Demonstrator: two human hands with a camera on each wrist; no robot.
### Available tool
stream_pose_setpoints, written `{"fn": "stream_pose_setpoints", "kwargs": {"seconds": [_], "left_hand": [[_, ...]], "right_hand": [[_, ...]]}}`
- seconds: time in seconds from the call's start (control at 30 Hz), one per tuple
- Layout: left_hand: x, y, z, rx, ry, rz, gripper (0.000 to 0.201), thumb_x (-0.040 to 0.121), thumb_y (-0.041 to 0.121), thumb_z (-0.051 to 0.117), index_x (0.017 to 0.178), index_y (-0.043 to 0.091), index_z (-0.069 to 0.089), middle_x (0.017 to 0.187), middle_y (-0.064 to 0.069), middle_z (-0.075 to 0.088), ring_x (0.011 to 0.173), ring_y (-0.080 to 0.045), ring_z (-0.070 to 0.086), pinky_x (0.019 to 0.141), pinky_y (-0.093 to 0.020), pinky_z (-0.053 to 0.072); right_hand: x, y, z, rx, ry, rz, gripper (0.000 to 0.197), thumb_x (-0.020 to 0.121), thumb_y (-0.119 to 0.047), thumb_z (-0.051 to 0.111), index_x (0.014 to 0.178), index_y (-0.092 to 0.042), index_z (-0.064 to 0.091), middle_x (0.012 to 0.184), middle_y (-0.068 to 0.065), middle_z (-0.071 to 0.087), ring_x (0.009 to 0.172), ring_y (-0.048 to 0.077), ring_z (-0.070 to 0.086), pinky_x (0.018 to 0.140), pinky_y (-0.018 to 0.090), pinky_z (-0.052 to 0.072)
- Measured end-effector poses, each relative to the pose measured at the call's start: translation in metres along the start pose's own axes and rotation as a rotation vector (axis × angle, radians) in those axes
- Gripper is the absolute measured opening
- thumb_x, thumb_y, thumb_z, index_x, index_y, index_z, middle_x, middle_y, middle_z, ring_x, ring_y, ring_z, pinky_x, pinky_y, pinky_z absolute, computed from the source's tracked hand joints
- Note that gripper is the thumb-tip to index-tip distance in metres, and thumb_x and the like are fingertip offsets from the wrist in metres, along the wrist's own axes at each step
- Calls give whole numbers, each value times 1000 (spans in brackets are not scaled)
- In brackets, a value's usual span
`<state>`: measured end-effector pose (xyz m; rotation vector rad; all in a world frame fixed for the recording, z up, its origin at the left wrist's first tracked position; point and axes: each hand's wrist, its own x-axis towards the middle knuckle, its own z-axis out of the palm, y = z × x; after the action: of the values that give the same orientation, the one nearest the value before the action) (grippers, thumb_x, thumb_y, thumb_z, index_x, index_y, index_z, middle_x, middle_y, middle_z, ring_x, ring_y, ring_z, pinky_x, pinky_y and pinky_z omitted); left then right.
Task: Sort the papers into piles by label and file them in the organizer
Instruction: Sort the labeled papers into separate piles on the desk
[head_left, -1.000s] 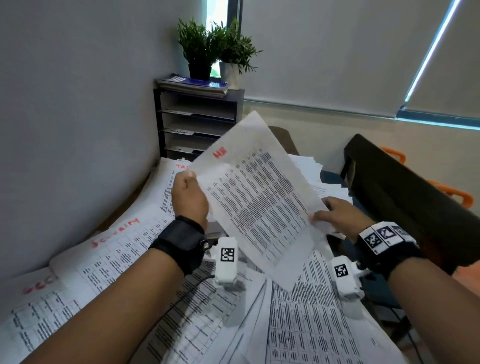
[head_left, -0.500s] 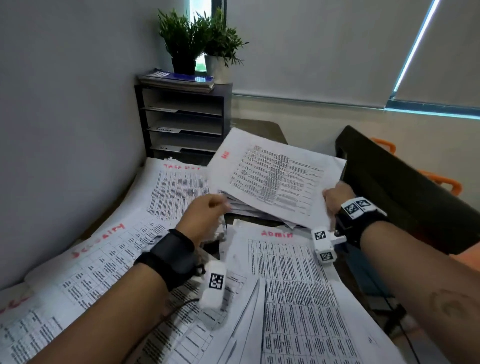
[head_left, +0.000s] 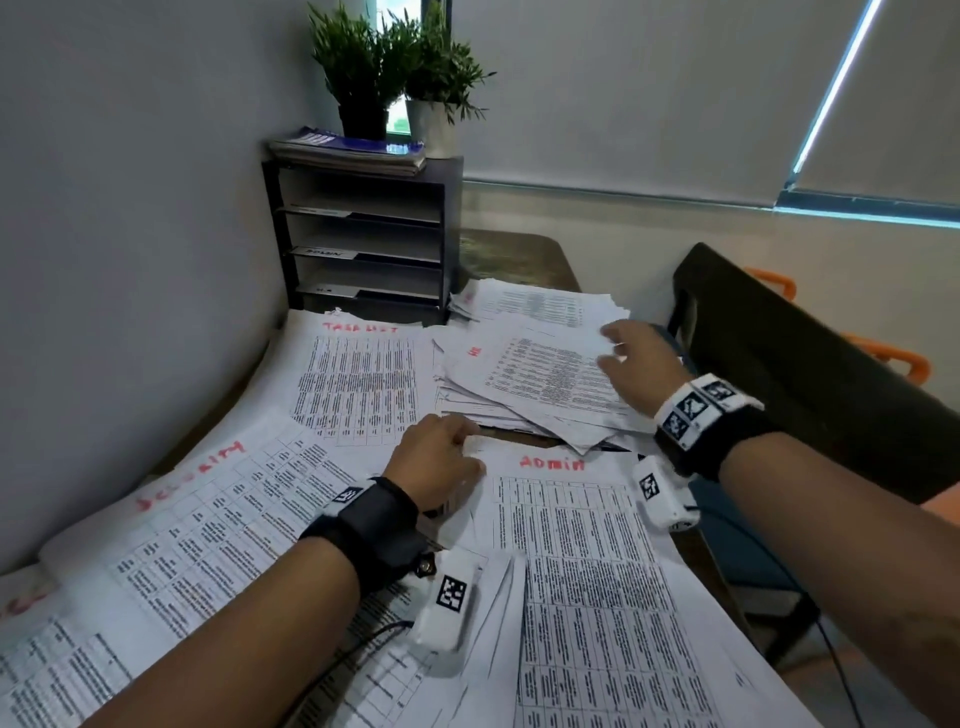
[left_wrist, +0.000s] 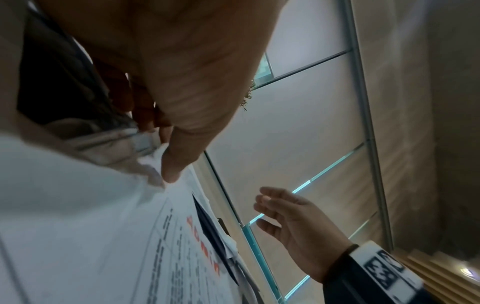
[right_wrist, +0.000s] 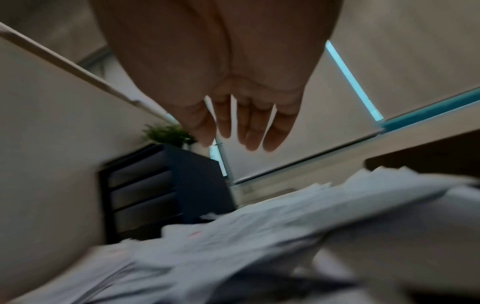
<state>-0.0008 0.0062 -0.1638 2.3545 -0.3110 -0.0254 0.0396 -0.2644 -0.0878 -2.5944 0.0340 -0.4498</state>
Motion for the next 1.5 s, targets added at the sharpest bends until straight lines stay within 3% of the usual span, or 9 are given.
{"fn": "stream_pose_setpoints", "kwargs": {"seconds": [0.17,0.43,0.57,0.7,0.83,1.0,1.2,1.33,1.5], "left_hand": [[-5,14,0,-162,59,116,16,81,17,78,78,22,63,86,4,63,78,-10,59,67,-21,43],[-13,22,-3,-523,140,109,16,83,15,80,82,8,65,71,-5,66,62,-8,55,62,-26,44],[-24,29,-2,-704,-160,10,28,89,18,75,110,3,64,97,-17,72,77,-18,66,68,-25,54],[-24,23,6,-684,-410,-45,18,98,16,64,101,-1,65,86,-12,66,72,-18,66,69,-26,52],[-8,25,-1,-735,-226,-95,18,100,22,60,104,11,74,90,-14,74,71,-19,67,66,-23,51],[33,23,-4,-882,73,-138,23,96,21,60,110,6,71,96,-12,70,89,-25,61,85,-36,49],[77,19,-6,-1016,287,-251,20,98,18,55,110,7,67,93,-14,73,81,-31,70,66,-32,60],[102,11,0,-1134,387,-307,26,86,22,57,101,6,71,104,-31,69,81,-40,69,72,-51,56],[123,-1,19,-1224,419,-365,19,89,19,55,96,10,69,96,-19,73,81,-30,68,71,-42,55]], "right_hand": [[-59,-37,27,40,-263,-269,37,94,-21,63,131,-18,57,125,-4,55,108,11,55,96,29,45],[-83,-47,19,-85,-370,-296,4,95,-20,56,92,-23,56,85,-3,62,80,18,56,65,29,40],[-84,-45,6,-106,-343,-300,11,100,-25,53,89,-22,54,79,-5,61,77,18,58,63,28,41],[-74,-41,-6,-87,-182,-305,7,98,-25,56,101,-21,62,98,-4,64,94,19,59,78,32,45],[-56,-29,-16,-15,33,-229,47,92,-25,64,137,-21,51,138,0,51,129,18,44,110,43,39],[-21,1,-34,-9,169,9,65,86,-27,71,142,-12,42,144,9,45,135,30,40,112,49,36],[2,38,-31,528,-81,394,60,88,-25,73,139,-12,45,118,7,65,103,22,65,88,38,52],[-6,45,-29,1001,-310,454,38,91,-14,61,128,-4,57,112,18,71,92,27,73,68,35,61],[24,44,-6,786,-168,427,32,88,3,63,119,-6,62,104,16,73,85,31,71,62,33,61]]}}
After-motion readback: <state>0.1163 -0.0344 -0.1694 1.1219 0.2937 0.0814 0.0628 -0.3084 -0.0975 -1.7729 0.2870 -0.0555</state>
